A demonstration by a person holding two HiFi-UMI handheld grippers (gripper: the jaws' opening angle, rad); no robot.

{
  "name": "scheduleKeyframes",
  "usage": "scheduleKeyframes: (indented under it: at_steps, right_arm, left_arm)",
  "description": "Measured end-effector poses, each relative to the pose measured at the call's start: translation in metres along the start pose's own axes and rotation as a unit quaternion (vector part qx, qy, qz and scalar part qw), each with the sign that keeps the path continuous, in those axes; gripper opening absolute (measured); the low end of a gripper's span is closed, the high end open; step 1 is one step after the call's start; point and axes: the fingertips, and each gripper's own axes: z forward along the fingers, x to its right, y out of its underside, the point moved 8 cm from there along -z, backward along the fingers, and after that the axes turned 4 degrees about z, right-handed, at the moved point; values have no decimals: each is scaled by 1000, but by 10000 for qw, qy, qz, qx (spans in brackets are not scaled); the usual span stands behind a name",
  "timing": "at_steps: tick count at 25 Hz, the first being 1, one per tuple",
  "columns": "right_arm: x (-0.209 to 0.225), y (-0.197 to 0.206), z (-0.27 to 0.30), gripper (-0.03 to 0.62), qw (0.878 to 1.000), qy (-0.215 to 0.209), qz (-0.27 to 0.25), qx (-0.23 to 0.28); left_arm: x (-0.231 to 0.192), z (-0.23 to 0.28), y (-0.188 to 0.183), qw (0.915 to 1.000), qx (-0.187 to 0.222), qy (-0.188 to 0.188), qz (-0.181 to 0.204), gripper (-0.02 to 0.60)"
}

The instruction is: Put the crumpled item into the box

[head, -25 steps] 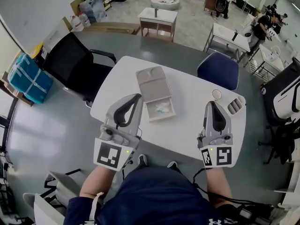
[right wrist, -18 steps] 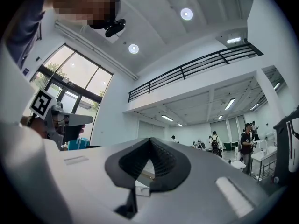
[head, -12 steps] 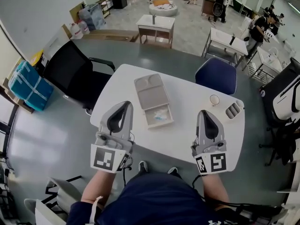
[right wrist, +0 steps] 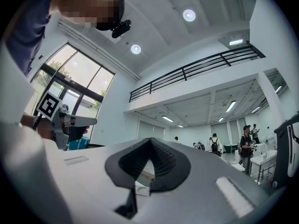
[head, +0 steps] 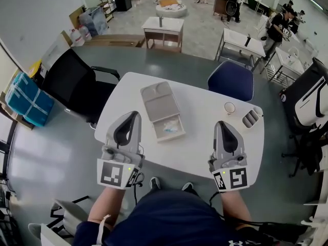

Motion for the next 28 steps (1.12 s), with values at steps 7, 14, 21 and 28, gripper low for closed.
scheduleKeyframes:
  at_steps: [7, 14, 21, 28]
  right_arm:
    - [1, 0, 0, 2, 10000, -62, -7, -20]
    - [1, 3, 1, 2, 9999, -91, 41, -41]
    - [9, 7, 1, 2, 9999, -76, 89, -58]
    - [11, 8, 0, 2, 9999, -89, 98, -31]
  left_arm:
    - [2, 2, 1, 10000, -36, 37, 0, 2]
    - [2, 3, 4, 10000, -85, 10, -6, 2]
    - [7, 8, 8, 9999, -159, -4, 10, 2]
    - [7, 8, 8, 9999, -141, -33, 29, 2]
